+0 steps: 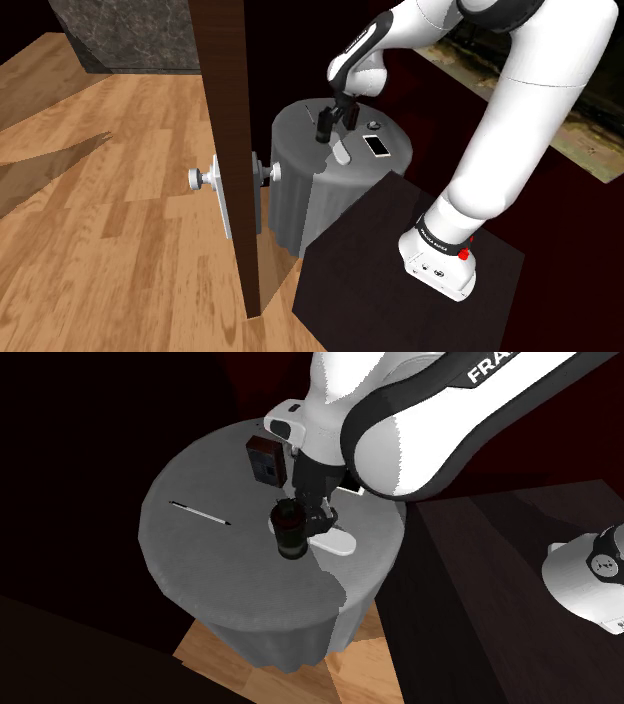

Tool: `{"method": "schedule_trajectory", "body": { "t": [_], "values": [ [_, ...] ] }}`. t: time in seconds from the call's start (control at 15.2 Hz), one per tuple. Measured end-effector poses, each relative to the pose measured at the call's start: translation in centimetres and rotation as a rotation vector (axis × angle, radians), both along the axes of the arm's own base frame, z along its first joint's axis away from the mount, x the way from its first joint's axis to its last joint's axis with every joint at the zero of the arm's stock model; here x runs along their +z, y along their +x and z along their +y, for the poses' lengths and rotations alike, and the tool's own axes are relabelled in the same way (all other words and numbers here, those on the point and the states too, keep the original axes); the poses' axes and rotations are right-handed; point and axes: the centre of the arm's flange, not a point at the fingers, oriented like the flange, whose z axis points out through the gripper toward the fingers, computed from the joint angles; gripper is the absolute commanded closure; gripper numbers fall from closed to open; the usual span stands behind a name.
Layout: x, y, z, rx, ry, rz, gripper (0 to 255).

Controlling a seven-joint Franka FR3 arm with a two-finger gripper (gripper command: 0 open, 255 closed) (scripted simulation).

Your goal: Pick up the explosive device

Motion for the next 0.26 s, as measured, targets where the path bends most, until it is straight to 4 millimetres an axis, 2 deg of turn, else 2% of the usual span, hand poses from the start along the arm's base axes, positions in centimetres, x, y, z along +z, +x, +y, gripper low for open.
{"method": "schedule_trajectory", "body": {
  "t": [0.26],
  "values": [
    [2.0,-0.1,0.1,0.000,0.000,0.000,255]
  ]
}}
